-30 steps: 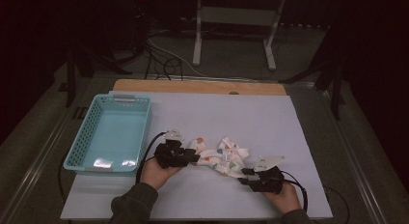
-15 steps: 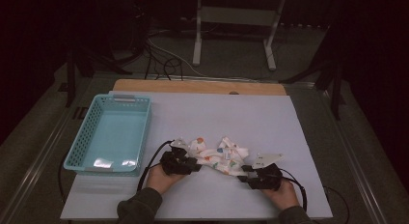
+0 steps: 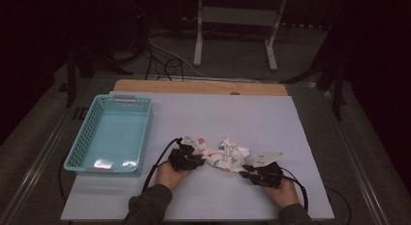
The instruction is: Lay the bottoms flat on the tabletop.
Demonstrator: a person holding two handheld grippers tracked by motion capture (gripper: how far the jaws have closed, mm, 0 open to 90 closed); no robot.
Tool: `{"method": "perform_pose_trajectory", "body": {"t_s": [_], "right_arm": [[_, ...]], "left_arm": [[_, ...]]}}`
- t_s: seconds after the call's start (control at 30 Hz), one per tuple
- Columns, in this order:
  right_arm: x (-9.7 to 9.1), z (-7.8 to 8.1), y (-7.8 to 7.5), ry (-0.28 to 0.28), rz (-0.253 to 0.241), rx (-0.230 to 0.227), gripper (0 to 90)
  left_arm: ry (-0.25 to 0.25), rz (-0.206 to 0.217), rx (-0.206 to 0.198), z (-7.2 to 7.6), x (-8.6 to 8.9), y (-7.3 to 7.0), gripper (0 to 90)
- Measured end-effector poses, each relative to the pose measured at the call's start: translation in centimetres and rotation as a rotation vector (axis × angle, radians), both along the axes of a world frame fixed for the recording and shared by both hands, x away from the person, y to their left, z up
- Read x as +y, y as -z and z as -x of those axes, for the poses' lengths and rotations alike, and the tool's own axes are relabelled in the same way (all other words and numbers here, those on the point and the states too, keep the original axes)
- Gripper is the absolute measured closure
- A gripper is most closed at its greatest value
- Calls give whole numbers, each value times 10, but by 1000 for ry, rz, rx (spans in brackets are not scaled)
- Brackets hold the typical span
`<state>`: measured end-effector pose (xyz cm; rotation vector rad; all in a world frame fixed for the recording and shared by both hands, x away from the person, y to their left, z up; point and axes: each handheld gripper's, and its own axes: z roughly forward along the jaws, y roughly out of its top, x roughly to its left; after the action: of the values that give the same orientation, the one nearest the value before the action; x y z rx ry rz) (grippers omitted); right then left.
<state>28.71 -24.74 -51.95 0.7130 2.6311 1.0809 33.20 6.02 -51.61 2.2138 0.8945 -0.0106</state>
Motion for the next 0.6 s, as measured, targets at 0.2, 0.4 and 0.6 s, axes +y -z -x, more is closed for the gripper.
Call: {"method": "perform_pose_trajectory", "body": {"t_s": [0.2,0.4,0.6], "right_arm": [[-2,5,-3,-24,-28,41,732],[-4,20,-14,-41,-77,62,732],[-5,40,-31,-81,-116,59,732]], "left_arm": [[40,-11,1,7,6,-9,848],[102,21,20,26,16,-25,848],[133,84,24,43,28,-44,849]]}}
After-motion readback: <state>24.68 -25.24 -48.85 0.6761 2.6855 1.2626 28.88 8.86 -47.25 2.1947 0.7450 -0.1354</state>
